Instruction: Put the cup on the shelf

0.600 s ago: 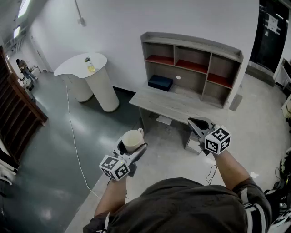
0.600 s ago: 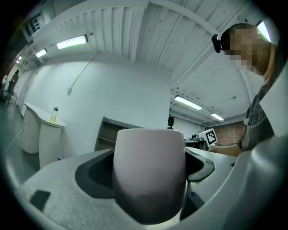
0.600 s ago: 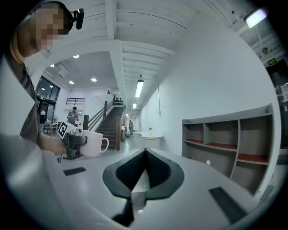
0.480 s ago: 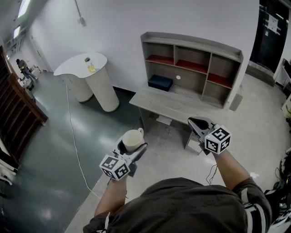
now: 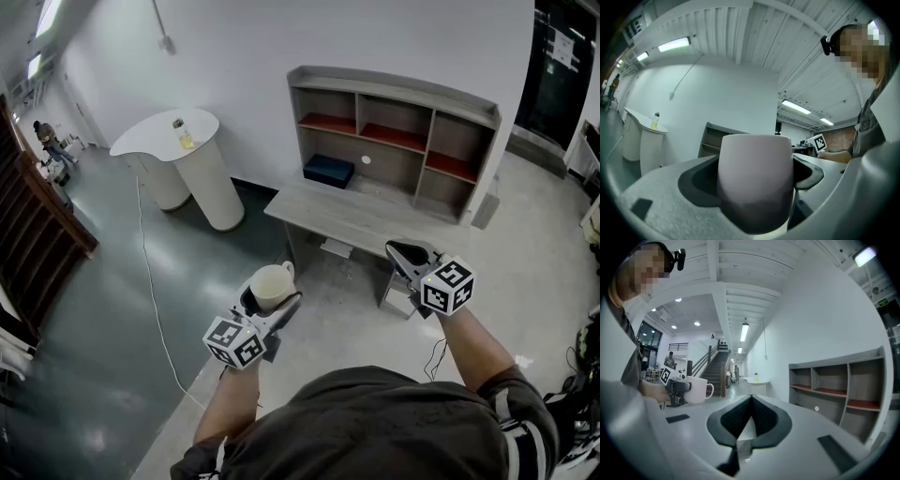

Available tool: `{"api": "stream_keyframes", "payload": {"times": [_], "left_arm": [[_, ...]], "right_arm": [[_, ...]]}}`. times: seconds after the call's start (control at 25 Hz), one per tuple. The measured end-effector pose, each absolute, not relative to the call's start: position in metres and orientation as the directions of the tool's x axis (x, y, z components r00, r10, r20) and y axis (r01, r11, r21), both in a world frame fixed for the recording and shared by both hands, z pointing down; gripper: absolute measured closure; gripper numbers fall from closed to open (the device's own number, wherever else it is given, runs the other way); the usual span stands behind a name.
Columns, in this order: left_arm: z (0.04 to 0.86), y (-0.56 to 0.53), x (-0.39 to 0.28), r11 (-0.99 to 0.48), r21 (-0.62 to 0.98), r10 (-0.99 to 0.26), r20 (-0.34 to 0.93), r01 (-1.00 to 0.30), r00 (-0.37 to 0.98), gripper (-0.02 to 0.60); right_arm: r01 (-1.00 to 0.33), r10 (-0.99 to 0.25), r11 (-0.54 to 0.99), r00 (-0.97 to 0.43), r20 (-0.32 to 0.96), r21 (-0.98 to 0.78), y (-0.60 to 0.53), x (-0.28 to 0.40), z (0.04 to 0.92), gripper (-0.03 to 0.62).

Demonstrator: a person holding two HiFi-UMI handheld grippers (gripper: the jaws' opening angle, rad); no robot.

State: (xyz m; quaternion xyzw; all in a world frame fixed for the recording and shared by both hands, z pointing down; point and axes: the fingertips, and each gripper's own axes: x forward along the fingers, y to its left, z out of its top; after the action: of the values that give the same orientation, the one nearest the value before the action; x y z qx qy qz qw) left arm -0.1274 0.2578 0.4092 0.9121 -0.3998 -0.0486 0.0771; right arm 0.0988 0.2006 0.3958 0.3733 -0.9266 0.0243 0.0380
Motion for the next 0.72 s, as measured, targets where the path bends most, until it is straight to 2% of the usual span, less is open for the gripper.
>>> {"api": "stream_keyframes", "payload": {"times": [0.72], "left_arm": [[0.406,0.269,-0.018,-0.631,0.194,-0.772,-0.064,-0.751,0.632,0.147]], "right_arm": [[-0.632,-0.628,0.775,-0.773,0.089,-0.013,0.214,0.195,0.395,0.602]]}}
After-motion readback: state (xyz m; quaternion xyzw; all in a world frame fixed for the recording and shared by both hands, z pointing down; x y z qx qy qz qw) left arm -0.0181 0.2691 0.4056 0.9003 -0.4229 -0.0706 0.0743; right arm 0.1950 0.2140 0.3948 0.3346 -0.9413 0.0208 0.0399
